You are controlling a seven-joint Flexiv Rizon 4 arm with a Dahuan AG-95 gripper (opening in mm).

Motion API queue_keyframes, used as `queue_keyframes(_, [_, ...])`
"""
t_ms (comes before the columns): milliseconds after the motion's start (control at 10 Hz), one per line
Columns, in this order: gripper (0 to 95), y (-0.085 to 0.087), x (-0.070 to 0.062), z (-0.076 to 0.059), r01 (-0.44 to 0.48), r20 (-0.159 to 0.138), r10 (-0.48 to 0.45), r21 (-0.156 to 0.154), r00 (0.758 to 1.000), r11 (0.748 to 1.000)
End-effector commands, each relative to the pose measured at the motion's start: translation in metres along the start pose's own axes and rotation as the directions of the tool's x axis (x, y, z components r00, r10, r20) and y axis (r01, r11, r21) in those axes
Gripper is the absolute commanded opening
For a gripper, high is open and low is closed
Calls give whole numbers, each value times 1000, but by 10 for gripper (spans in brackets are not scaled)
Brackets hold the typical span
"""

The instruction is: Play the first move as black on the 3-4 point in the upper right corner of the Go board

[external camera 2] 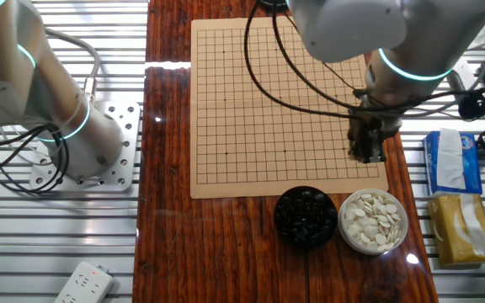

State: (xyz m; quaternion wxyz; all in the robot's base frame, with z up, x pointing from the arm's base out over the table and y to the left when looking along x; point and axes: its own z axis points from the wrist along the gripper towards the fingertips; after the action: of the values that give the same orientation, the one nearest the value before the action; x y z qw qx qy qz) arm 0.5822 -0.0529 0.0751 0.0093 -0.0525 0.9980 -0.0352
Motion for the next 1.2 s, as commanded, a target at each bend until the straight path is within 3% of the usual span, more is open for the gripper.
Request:
queue_keyframes(100, [0,5,2,13,-17,12,17,6,1000,1000])
queue_keyframes(500, [0,7,3,25,-12,25,12,6,1000,1000])
queue_keyframes(1000, [0,8,0,24,-22,19,22,-7,1000,1000])
queue_keyframes(1200, [0,12,-9,17,-66,-3,66,-13,998,998])
